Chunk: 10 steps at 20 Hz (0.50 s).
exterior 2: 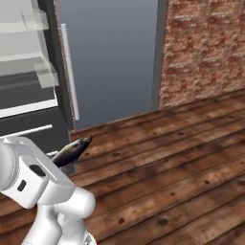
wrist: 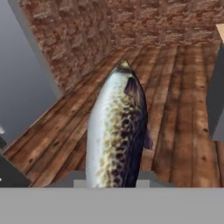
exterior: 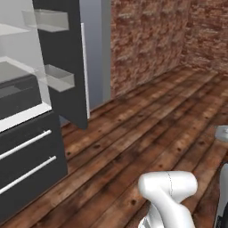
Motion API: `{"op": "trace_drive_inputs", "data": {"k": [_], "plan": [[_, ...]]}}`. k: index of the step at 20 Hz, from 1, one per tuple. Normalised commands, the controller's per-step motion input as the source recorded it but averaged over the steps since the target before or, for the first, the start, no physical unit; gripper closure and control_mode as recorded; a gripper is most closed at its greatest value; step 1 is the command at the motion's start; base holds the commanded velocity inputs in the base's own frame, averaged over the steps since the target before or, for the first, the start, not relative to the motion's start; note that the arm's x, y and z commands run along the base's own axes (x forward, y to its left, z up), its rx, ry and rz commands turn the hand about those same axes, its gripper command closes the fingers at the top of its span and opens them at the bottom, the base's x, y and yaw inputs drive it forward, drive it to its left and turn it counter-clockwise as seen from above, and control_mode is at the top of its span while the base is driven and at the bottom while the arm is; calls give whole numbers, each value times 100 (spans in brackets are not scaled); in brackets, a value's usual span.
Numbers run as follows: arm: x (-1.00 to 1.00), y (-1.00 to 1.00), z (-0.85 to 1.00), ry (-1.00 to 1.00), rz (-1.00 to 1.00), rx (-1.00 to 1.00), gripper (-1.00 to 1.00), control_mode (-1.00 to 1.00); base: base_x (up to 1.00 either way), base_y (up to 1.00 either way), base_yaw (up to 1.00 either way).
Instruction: Gather the carrot and eggplant from the fridge and place them on a tray on the dining counter. Then gather the fishs from the fridge and place them on the other tray.
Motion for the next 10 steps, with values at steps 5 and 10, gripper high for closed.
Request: {"op": "trace_drive_inputs", "data": {"k": [5,10], "plan": [[0,0,0,0,0,0,100,100,55,-50,-36],[0,0,0,0,0,0,100,100,64,-49,-35]]}}
